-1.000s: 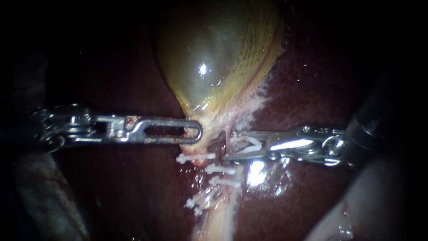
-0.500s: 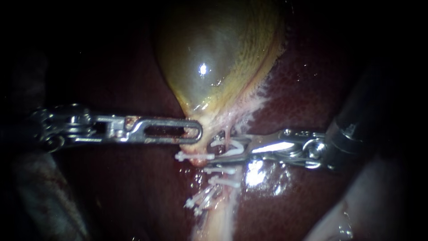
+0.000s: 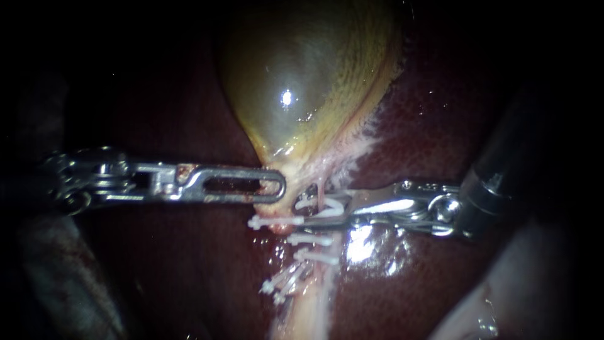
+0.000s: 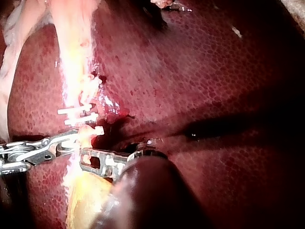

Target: Clipping third clip right tube

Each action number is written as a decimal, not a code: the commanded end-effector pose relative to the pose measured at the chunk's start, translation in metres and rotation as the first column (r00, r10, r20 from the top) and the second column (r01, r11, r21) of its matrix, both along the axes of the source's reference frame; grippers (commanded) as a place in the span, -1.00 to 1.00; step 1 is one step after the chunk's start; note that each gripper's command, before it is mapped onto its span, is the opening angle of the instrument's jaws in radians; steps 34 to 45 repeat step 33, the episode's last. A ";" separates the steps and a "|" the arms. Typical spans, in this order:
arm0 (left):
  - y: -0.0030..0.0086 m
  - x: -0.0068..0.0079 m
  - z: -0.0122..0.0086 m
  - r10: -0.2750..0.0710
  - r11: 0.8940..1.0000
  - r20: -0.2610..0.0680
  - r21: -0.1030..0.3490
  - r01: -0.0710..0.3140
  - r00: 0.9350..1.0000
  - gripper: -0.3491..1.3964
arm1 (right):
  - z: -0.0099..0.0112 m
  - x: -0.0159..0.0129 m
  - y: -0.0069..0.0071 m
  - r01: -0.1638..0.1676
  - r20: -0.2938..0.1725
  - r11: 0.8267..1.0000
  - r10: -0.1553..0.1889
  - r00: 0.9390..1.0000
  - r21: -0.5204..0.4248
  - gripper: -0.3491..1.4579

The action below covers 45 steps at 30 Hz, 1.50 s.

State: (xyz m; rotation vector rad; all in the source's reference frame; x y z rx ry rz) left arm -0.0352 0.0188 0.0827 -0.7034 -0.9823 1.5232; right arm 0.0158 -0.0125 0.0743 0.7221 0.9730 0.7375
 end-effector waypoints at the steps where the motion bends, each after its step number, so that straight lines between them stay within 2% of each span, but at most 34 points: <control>1: 0.0000 0.0000 0.0000 0.000 1.000 0.000 0.000 0.000 1.000 -1.00 | 0.0000 -0.0001 0.0001 0.000 -0.002 1.000 0.000 1.000 0.000 -0.69; 4: 0.0000 0.0000 0.0000 0.000 1.000 0.000 0.000 0.000 1.000 -1.00 | -0.0001 -0.0002 0.0000 0.003 -0.003 1.000 -0.003 1.000 -0.005 -0.87; 10: 0.0000 0.0000 0.0000 0.000 1.000 0.000 0.000 0.000 1.000 -1.00 | -0.0001 -0.0002 0.0000 0.008 -0.004 1.000 -0.008 1.000 -0.016 -0.99; 45: 0.0000 0.0000 0.0000 0.000 1.000 0.000 0.000 0.000 1.000 -1.00 | -0.0002 -0.0003 0.0000 0.008 -0.004 1.000 -0.008 1.000 -0.016 -1.00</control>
